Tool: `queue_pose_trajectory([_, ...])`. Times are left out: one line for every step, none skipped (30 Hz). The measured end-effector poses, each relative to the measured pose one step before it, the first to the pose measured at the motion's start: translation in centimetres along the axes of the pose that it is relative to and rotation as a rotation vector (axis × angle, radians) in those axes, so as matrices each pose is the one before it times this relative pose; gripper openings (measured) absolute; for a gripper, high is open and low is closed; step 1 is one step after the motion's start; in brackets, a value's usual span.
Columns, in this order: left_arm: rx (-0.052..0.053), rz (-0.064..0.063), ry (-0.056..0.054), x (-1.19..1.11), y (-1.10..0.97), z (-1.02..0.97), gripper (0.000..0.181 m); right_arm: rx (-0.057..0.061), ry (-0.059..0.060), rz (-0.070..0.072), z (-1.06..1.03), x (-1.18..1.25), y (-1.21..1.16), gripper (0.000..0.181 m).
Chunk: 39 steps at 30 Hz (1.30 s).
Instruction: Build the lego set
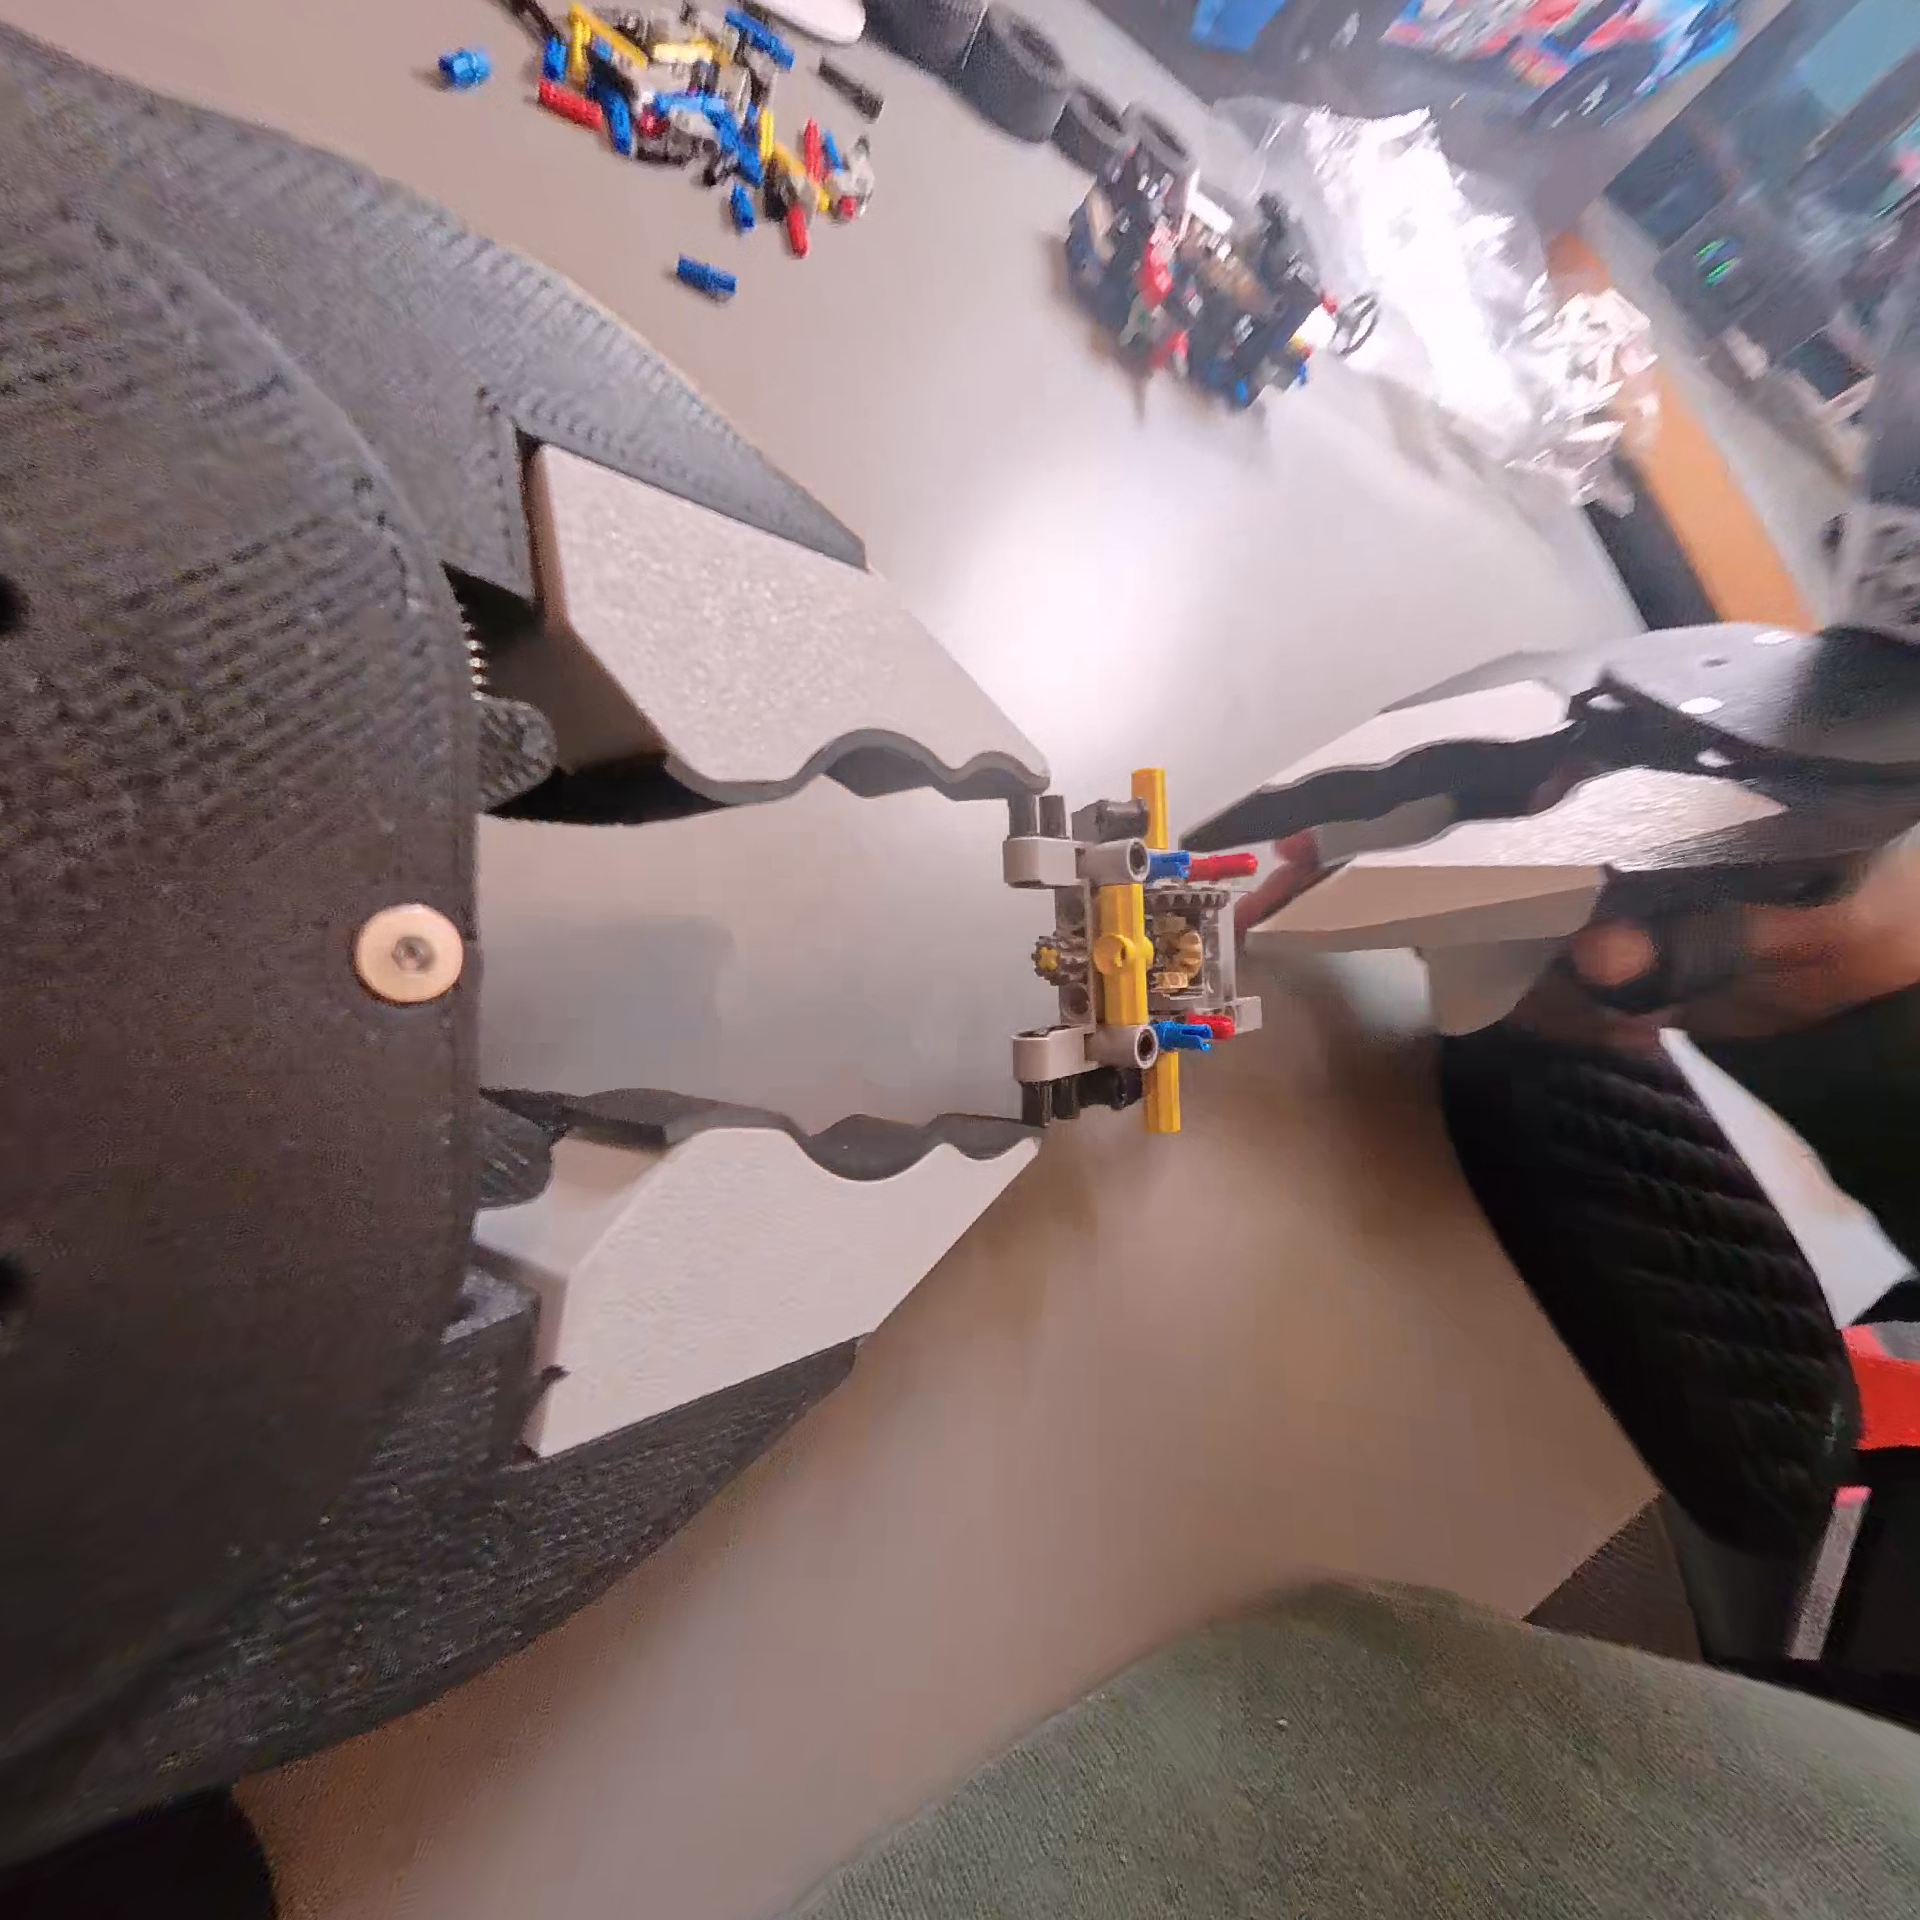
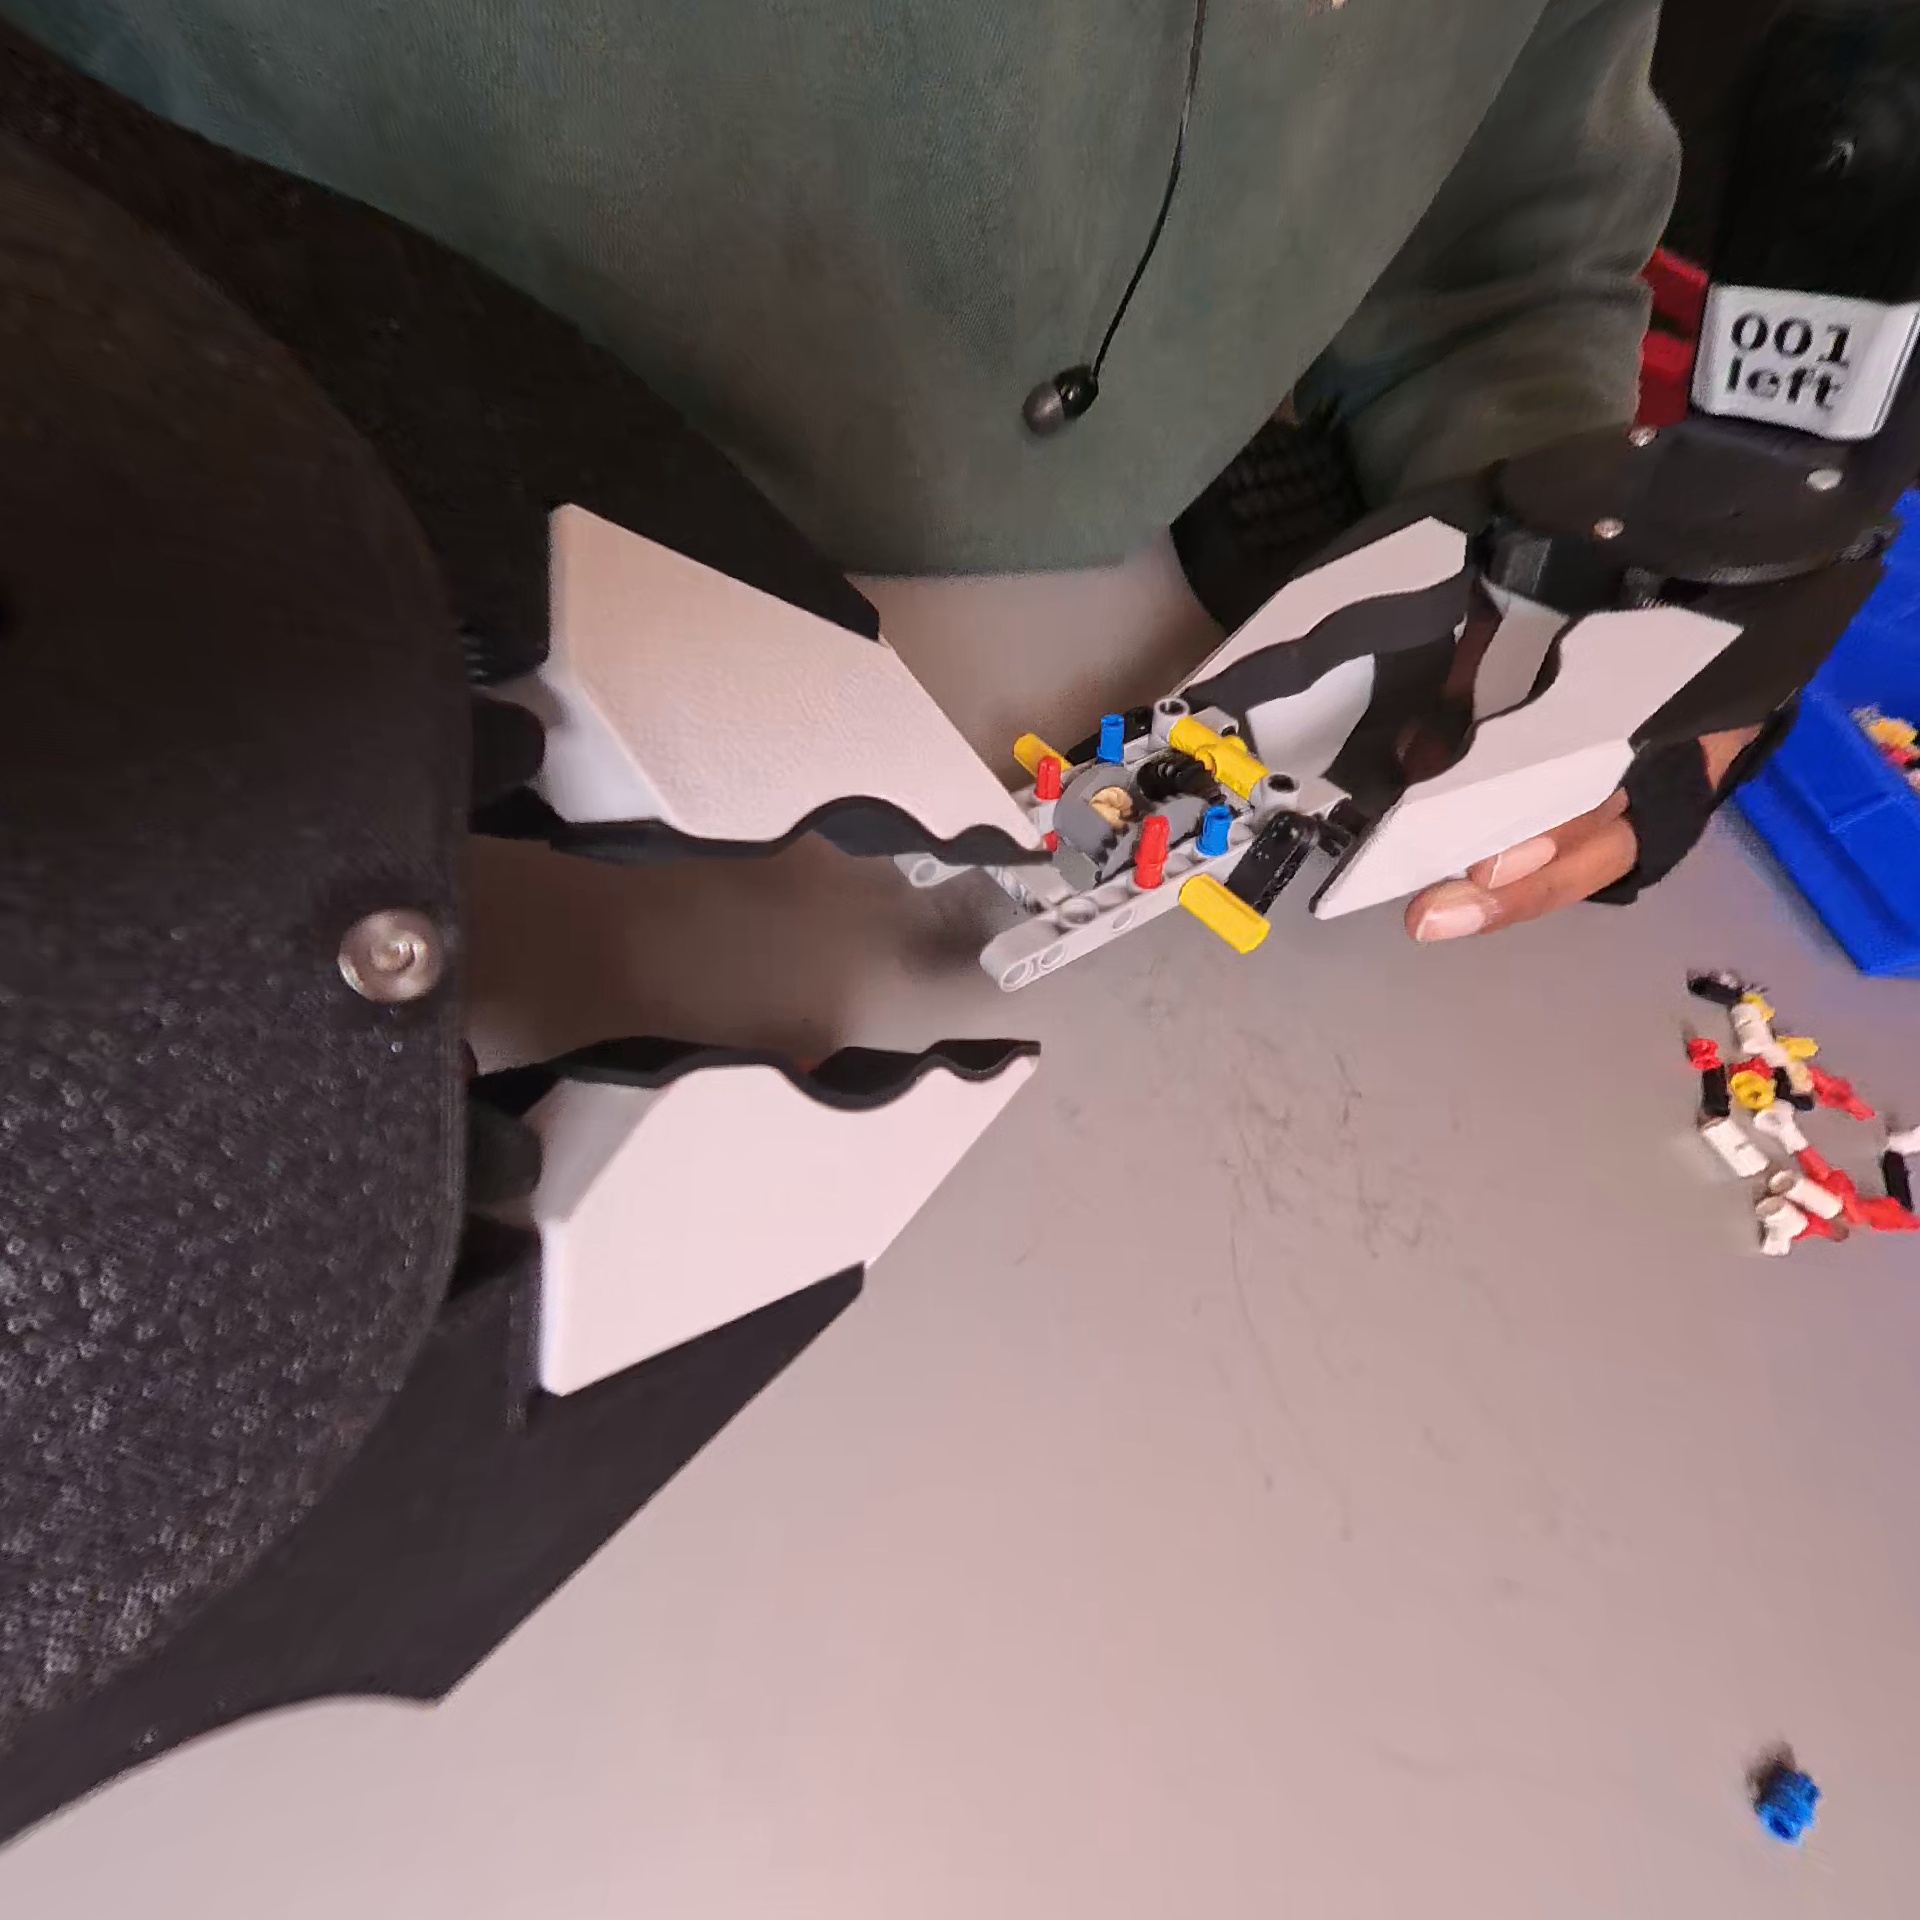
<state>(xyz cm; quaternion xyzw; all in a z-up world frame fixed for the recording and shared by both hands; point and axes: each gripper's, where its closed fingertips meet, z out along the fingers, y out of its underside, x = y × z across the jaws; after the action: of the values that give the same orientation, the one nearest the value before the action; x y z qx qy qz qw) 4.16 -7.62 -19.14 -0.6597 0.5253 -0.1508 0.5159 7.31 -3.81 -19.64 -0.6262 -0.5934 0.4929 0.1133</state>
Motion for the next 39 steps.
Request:
queue_pose_trajectory([0.0154,0.0138,-0.0128,-0.134,-0.284,-0.115,0.06,0.0166,-0.0193,-0.0021,0.01,-0.203,-0.338,0.029])
queue_pose_trajectory([0.0081,0.0136,-0.0153,-0.158,-0.169,-0.093,0.06,0.0418,-0.0206,-0.0032,-0.102,-0.241,-0.708,0.023])
queue_pose_trajectory([0.0059,0.0128,-0.0168,-0.17,-0.13,-0.065,0.06,0.0459,-0.0258,0.0059,-0.147,-0.316,-0.786,0.016])
queue_pose_trajectory([0.0055,0.0055,-0.0116,-0.119,-0.1,-0.052,0.06,0.0309,-0.0308,0.0134,-0.127,-0.387,-0.603,0.011])
queue_pose_trajectory([0.0025,-0.0054,-0.0054,-0.092,0.002,-0.034,0.061,0.0208,-0.023,0.008,-0.128,-0.296,-0.454,0.008])
queue_pose_trajectory([0.0018,-0.0159,-0.0039,-0.104,0.066,0.008,0.06,0.0187,-0.0033,0.003,-0.136,-0.066,-0.427,0.003])
queue_pose_trajectory([0.0047,-0.0252,0.001,-0.1,0.031,0.003,0.06,0.0036,0.011,0.0085,-0.008,0.116,-0.232,0.0])
queue_pose_trajectory([0.0061,-0.0312,0.0101,-0.035,-0.022,-0.025,0.061,-0.0032,0.0013,0.0114,0.042,-0.054,-0.127,0.0])
queue_pose_trajectory([0.0074,-0.0336,0.0076,-0.094,-0.069,-0.058,0.061,0.008,-0.0075,0.0114,-0.03,-0.15,-0.273,0.0])
queue_pose_trajectory([0.0083,-0.0302,-0.0015,-0.201,-0.097,-0.058,0.061,0.0134,-0.0116,0.0186,-0.109,-0.146,-0.368,0.0])
queue_pose_trajectory([0.0053,-0.0231,-0.0081,-0.273,-0.053,-0.049,0.06,0.0109,-0.0171,0.0242,-0.137,-0.178,-0.328,0.0])
queue_pose_trajectory([0.0031,-0.0177,-0.0052,-0.223,-0.022,-0.062,0.061,0.0102,-0.0139,0.0233,-0.096,-0.158,-0.282,0.0])
queue_pose_trajectory([0.0029,-0.0137,-0.002,-0.141,-0.023,-0.054,0.06,0.0039,0.0001,0.0136,-0.044,0.026,-0.135,0.0])
queue_pose_trajectory([0.0028,-0.0053,-0.0037,-0.114,-0.031,-0.054,0.06,-0.0076,0.0121,0.0023,0.027,0.214,0.094,0.0])
queue_pose_trajectory([0.0002,0.0023,0.0017,0.02,-0.004,-0.034,0.06,-0.0024,0.0074,0.0019,0.055,0.163,0.111,0.0])
queue_pose_trajectory([-0.008,0.0026,0.0067,0.123,0.112,0.03,0.06,0.0032,0.0081,0.0066,0.031,0.228,0.045,0.0])
queue_pose_trajectory([-0.0124,0.0021,0.0042,0.106,0.206,0.074,0.06,0.0049,0.0129,0.0019,-0.018,0.346,0.026,0.0])
queue_pose_trajectory([-0.0074,0.0044,0.0017,0.078,0.116,0.057,0.06,-0.0001,0.0187,-0.0173,-0.052,0.394,0.102,0.0])
queue_pose_trajectory([0.0008,0.0051,0.0016,0.055,-0.024,0.019,0.06,-0.0122,0.0301,-0.0353,-0.044,0.481,0.273,0.0])
queue_pose_trajectory([0.0081,0.0055,0.0023,0.06,-0.114,-0.042,0.06,-0.0224,0.0307,-0.0469,0.028,0.429,0.384,0.004])
queue_pose_trajectory([0.0147,0.0063,0.0029,0.09,-0.236,-0.084,0.06,-0.0303,0.0164,-0.0519,0.125,0.184,0.51,0.011])
queue_pose_trajectory([0.0191,0.0088,0.0017,0.099,-0.358,-0.112,0.06,-0.027,0.0072,-0.0491,0.207,0.092,0.443,0.017])
queue_pose_trajectory([0.0198,0.0151,0.0004,0.112,-0.47,-0.112,0.06,-0.0214,-0.0029,-0.0513,0.282,-0.024,0.34,0.023])
queue_pose_trajectory([0.0213,0.0192,0.0001,0.159,-0.574,-0.111,0.06,-0.0178,-0.0128,-0.0573,0.299,-0.115,0.267,0.029])
queue_pose_trajectory([0.0241,0.017,-0.0006,0.148,-0.667,-0.114,0.06,-0.0167,-0.0127,-0.0549,0.308,-0.051,0.206,0.035])
queue_pose_trajectory([0.0275,0.0119,0.0002,0.128,-0.741,-0.117,0.06,-0.0143,-0.0229,-0.0448,0.33,-0.115,0.121,0.039])
queue_pose_trajectory([0.0298,0.0069,0.0003,0.087,-0.793,-0.128,0.06,-0.0058,-0.0376,-0.0243,0.375,-0.274,-0.1,0.042])
queue_pose_trajectory([0.0314,0.0041,-0.0001,0.072,-0.822,-0.128,0.06,0.0046,-0.0433,-0.0059,0.453,-0.321,-0.341,0.044])
queue_pose_trajectory([0.0311,0.0021,0.0007,0.058,-0.819,-0.104,0.06,0.0136,-0.0563,-0.0012,0.47,-0.524,-0.509,0.045])
queue_pose_trajectory([0.0262,0.0015,0.0006,0.034,-0.681,-0.082,0.059,0.0256,-0.0781,0.0035,0.383,-0.903,-0.627,0.044])
queue_pose_trajectory([0.0211,0.0013,0.0047,0.074,-0.497,-0.072,0.06,0.0267,-0.0983,0.0151,0.266,-1.22,-0.569,0.035])
queue_pose_trajectory([0.0175,-0.0071,0.0096,0.122,-0.331,-0.061,0.06,0.0169,-0.0584,0.0237,0.186,-0.596,-0.404,0.028])
queue_pose_trajectory([0.0095,-0.0105,0.0037,0.037,-0.091,-0.062,0.06,0.0158,-0.0269,0.0126,-0.006,-0.142,-0.316,0.02])
queue_pose_trajectory([0.0027,-0.0044,-0.0059,-0.119,0.072,-0.126,0.06,0.0173,-0.021,0.0069,-0.211,-0.172,-0.259,0.018])
queue_pose_trajectory([-0.0011,-0.0095,-0.0118,-0.274,0.161,-0.169,0.06,0.0245,-0.0049,0.006,-0.355,-0.039,-0.335,0.017])
queue_pose_trajectory([-0.004,-0.0208,-0.0094,-0.333,0.252,-0.174,0.06,0.0284,0.0021,0.0116,-0.46,-0.018,-0.453,0.015])
queue_pose_trajectory([-0.0055,-0.0285,-0.0068,-0.374,0.349,-0.124,0.06,0.0376,-0.003,0.0166,-0.557,-0.148,-0.657,0.012])
queue_pose_trajectory([-0.0133,-0.0299,-0.0111,-0.457,0.505,-0.085,0.06,0.038,0.0049,0.0128,-0.57,-0.084,-0.708,0.01])
queue_pose_trajectory([-0.0173,-0.0287,-0.0097,-0.437,0.564,-0.026,0.06,0.019,0.0253,0.0081,-0.443,0.16,-0.477,0.009])
